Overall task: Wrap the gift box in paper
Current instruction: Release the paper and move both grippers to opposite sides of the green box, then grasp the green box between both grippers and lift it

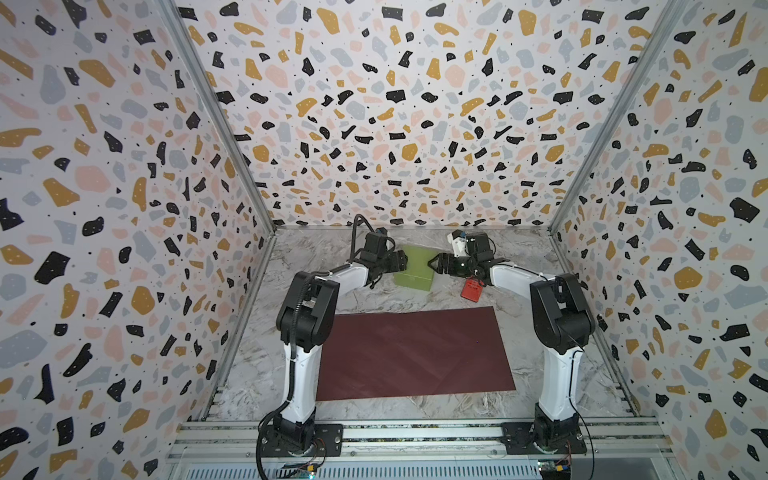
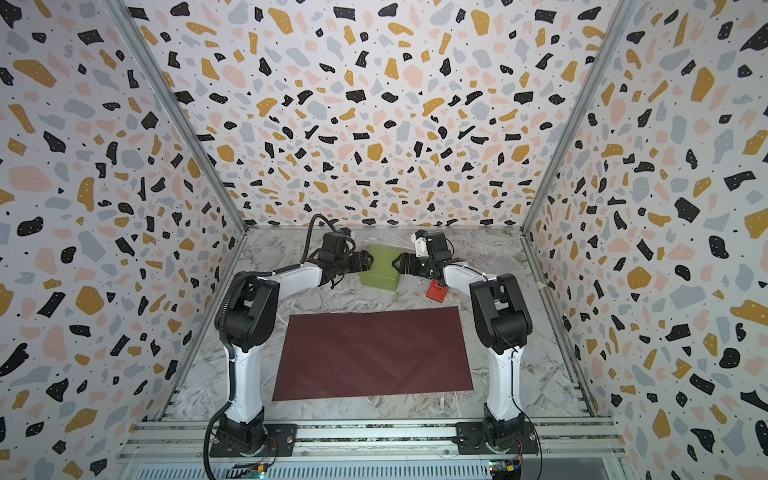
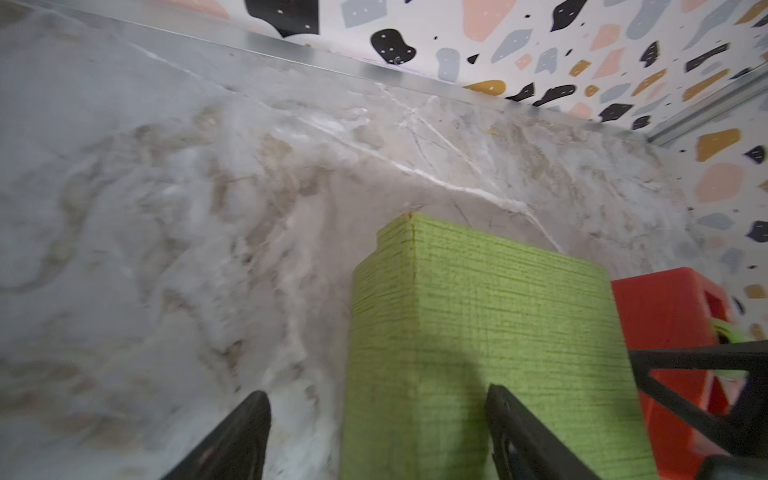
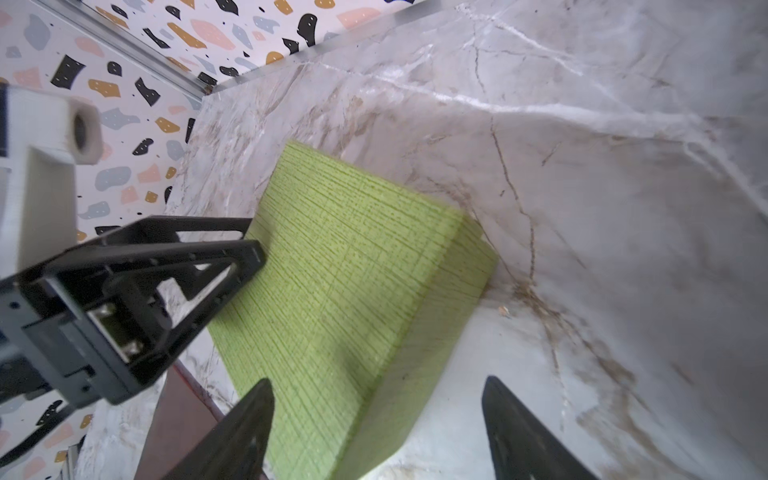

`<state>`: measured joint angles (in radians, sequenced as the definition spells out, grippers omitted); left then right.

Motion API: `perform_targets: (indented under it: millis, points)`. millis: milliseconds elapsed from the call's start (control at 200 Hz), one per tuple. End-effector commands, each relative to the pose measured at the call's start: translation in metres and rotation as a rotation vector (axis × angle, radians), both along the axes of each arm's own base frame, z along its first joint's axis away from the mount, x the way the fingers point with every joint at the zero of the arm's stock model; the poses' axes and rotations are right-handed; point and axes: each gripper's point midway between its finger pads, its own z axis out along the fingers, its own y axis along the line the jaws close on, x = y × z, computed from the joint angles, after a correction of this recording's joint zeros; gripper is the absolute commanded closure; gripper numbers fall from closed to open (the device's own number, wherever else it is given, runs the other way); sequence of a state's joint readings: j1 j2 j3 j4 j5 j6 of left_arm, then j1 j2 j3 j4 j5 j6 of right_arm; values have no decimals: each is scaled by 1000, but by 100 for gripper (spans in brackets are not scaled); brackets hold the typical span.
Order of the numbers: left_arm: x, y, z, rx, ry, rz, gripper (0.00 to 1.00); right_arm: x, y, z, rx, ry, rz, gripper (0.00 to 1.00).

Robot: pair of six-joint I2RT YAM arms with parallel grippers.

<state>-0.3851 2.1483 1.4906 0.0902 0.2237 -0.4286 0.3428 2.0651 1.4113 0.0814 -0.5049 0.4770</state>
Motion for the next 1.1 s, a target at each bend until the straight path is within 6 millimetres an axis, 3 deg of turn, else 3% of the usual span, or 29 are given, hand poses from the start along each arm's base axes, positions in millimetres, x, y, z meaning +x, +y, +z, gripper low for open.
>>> perform_targets:
  millis: [0, 155, 305, 420, 561, 691, 856, 1096]
  points:
    - [-10, -23, 6, -73, 25, -125, 27, 7, 17, 15, 69, -8, 25, 23]
    - [-34, -21, 15, -144, 28, -128, 33, -3, 33, 14, 78, 5, 88, 29]
    - [-69, -5, 22, -194, 26, -89, 33, -33, 51, 20, 99, 5, 178, 33]
    - [-83, 6, 27, -186, 13, -70, 31, -43, 47, 20, 94, -2, 186, 33]
    - [-75, 27, 22, -155, 18, 15, 23, -29, 28, 11, 69, 10, 127, 27]
    - [-61, 40, 19, -185, 26, 74, 17, -16, 30, 9, 86, 11, 117, 24]
    - [-51, 30, 11, -209, 57, 52, 14, -6, 44, 0, 135, 51, 140, 24]
    - [-63, 10, -2, -245, 106, 7, 17, -14, 66, -4, 173, 81, 188, 28]
